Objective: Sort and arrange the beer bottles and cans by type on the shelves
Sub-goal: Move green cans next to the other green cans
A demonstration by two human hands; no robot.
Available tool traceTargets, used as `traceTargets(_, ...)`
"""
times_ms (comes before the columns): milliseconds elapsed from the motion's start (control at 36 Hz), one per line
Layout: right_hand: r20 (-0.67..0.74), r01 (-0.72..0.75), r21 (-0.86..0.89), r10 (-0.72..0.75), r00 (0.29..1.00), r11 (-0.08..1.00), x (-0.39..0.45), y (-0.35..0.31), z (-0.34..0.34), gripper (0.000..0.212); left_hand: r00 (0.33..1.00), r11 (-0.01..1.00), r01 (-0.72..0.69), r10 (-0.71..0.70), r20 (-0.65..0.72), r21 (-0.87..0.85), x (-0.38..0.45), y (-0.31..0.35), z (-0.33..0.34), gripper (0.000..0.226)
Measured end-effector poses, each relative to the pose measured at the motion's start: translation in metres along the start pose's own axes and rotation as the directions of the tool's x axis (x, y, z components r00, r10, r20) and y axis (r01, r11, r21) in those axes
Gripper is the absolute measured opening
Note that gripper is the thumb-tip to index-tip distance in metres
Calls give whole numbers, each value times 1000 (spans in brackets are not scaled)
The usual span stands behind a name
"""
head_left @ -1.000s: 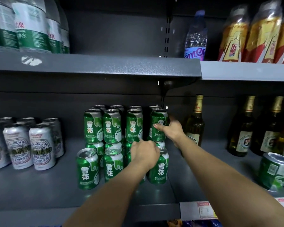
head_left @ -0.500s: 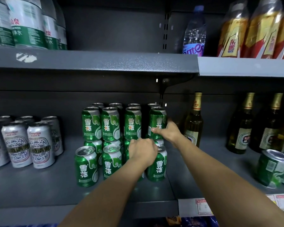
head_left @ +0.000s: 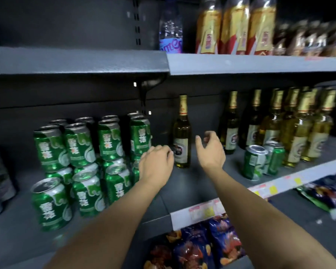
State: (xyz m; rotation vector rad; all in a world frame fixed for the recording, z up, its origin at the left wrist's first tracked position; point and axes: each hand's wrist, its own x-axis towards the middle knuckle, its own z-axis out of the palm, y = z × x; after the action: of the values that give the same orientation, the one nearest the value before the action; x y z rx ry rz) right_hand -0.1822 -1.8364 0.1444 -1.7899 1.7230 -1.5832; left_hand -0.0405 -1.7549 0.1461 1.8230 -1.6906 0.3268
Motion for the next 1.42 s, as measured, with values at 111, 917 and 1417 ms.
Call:
traceTargets(111,-160,-49,-104,32,987,993,13,44,-44,34,996,998,-57,58,73,-12,-3,37,25,28)
traceTargets(917,457,416,-443,-199,867,794,94,140,-109,74,861,874,409,-275,428,-261,4,189,135,89)
traceTargets(1417,598,-499,496,138,790,710,-34,-4,-38,61,775,-4,425,-514,366,-905,-38,62,-4,39)
